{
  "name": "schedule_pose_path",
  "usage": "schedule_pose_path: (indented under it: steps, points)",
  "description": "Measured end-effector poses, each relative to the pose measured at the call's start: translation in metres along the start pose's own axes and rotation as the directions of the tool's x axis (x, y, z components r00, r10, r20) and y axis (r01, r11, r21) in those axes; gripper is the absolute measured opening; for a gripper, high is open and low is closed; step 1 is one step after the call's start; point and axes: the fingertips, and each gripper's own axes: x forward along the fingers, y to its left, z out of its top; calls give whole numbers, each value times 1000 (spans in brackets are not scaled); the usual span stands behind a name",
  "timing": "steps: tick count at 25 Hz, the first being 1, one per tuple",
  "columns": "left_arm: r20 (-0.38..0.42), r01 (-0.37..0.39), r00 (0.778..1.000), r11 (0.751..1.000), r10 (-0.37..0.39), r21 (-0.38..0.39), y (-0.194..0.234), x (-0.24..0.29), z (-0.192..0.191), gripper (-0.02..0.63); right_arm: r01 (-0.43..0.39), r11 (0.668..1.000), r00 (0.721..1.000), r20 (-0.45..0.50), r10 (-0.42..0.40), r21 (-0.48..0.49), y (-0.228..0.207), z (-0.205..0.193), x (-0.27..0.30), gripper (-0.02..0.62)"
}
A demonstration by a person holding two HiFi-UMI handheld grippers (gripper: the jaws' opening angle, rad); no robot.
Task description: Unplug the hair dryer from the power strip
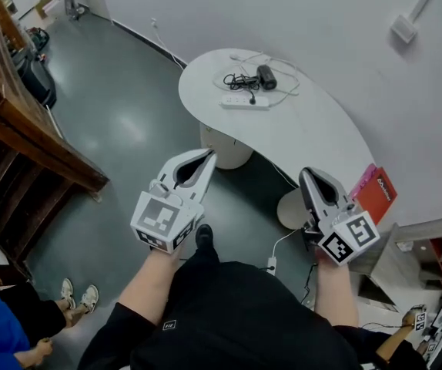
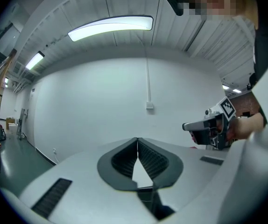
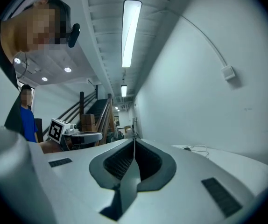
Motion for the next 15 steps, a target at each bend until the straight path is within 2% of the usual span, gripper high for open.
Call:
schedule_pose_path:
  steps: [5, 11, 15]
  points:
    - [-3, 37, 999, 999, -37, 33, 54, 27, 2, 14, 6, 1000, 1000, -24, -6, 4, -18, 6, 68, 35]
    - [-5, 108, 994, 994, -108, 9, 97, 50, 1, 12, 13, 1000, 1000, -26, -13, -1, -29, 17, 131, 35]
    - [-34, 95, 995, 995, -95, -2, 118, 64, -9, 12, 11, 1000, 999, -47, -11, -10, -40, 16, 154, 35]
